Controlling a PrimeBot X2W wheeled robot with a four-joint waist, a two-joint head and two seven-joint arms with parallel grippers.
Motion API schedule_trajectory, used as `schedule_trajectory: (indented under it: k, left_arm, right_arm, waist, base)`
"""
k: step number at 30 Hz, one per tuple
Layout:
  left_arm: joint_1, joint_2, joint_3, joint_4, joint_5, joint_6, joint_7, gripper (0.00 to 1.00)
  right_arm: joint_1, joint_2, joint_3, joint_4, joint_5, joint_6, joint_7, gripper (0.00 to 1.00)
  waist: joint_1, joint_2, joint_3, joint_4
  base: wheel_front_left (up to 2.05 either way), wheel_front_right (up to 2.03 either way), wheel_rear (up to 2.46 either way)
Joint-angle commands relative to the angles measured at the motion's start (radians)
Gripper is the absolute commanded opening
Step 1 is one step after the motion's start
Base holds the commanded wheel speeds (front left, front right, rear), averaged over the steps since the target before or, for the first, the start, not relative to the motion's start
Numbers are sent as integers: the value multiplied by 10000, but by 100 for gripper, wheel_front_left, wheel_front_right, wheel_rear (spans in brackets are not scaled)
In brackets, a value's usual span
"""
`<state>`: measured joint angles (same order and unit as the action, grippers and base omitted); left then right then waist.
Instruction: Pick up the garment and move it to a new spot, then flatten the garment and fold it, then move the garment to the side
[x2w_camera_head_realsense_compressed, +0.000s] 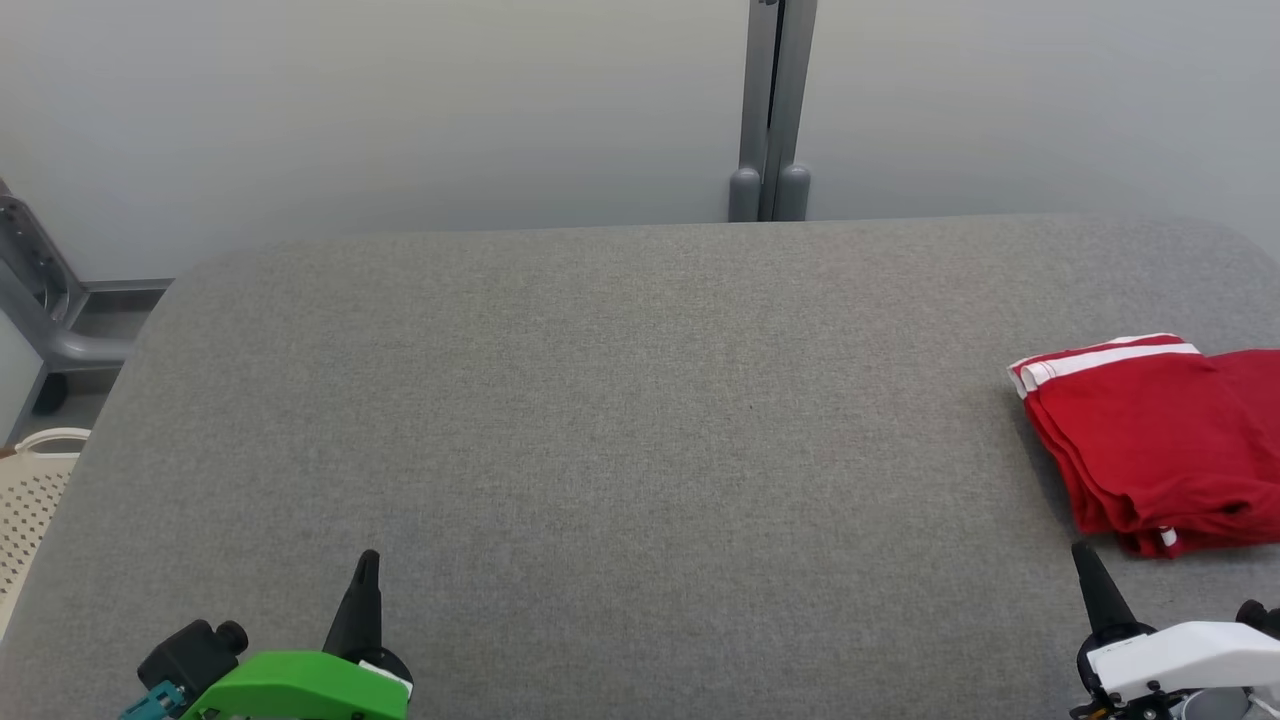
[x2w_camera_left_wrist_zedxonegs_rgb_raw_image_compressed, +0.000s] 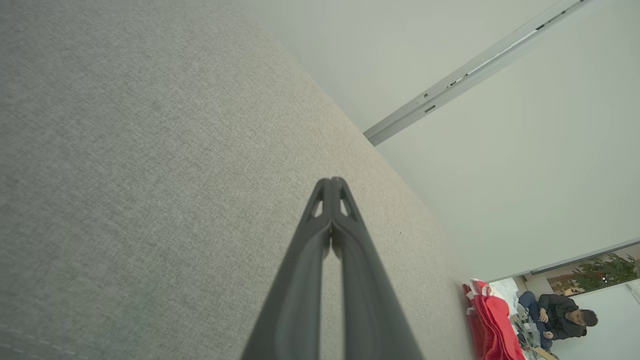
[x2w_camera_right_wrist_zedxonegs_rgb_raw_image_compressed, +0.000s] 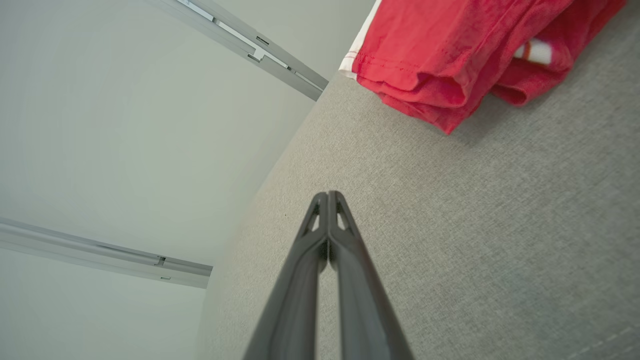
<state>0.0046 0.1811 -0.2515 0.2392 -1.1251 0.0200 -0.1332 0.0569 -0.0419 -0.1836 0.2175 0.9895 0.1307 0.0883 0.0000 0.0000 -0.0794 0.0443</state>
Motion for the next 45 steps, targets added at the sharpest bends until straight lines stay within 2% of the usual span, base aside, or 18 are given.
schedule_trajectory:
  k: [1, 25, 45]
  left_arm:
    - [-325, -5, 142, -47, -278, -110, 45, 0]
    - [-797, -547, 516, 57, -2258, -685, 437, 0]
    - [-1114, -891, 773, 130, -3561, -1066, 704, 0]
  right_arm:
    - [-196, -62, -117, -187, 363, 5, 100, 0]
    - [-307, -82, -766, -470, 2789, 3, 726, 0]
    - [-376, -95, -1185, -652, 4377, 3, 1146, 0]
  waist:
    - [0, 0, 23, -14]
    - [0, 0, 290, -156]
    - [0, 0, 502, -268]
  base:
    - [0, 0, 0]
    - [0, 0, 0]
    - [0, 0, 0]
